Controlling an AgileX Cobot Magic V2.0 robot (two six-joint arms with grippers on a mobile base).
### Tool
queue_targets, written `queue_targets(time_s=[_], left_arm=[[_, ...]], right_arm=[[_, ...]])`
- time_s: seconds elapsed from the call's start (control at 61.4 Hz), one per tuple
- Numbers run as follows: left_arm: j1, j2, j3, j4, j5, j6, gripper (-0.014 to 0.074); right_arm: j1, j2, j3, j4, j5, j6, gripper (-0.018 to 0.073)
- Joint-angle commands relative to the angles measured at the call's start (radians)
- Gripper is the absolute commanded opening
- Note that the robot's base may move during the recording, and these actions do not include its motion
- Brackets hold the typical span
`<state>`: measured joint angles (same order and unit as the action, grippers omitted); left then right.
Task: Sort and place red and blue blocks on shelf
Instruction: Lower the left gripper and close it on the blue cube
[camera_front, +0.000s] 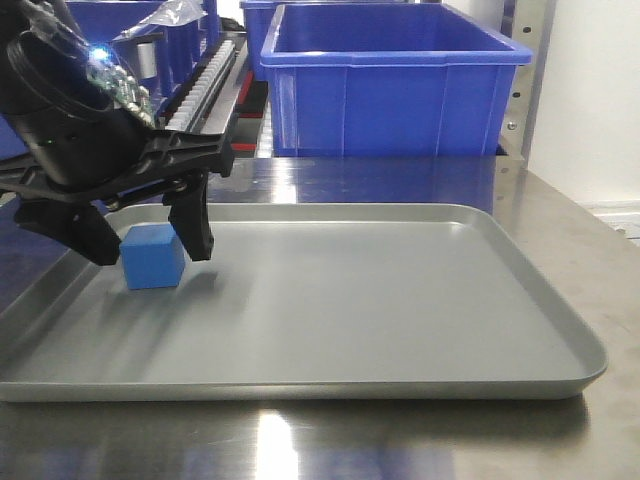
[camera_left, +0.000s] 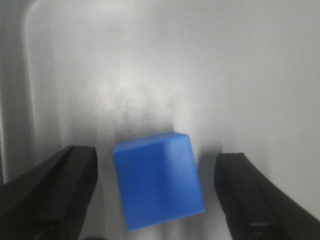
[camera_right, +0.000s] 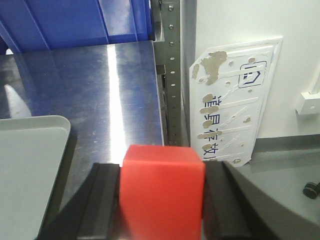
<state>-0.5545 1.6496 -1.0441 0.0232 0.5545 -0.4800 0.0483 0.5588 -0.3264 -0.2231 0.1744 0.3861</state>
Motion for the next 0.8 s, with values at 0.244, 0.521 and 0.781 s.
queue_targets(time_s=[0.244,0.521,0.781], left_arm=[[-0.009,-0.021,-0.030,0.002,-0.043,-0.011,0.0531],[-0.009,-0.019,-0.030,0.002,-0.043,-0.011,0.0531],[-0.009,-0.019,-0.030,0.002,-0.043,-0.011,0.0475]], right_arm=[[-0.005,-0.002,-0.029,-0.018,-0.087,-0.006,0.0048],[-0.005,-0.002,-0.029,-0.018,-0.087,-0.006,0.0048],[-0.005,-0.002,-0.029,-0.018,-0.087,-0.006,0.0048]])
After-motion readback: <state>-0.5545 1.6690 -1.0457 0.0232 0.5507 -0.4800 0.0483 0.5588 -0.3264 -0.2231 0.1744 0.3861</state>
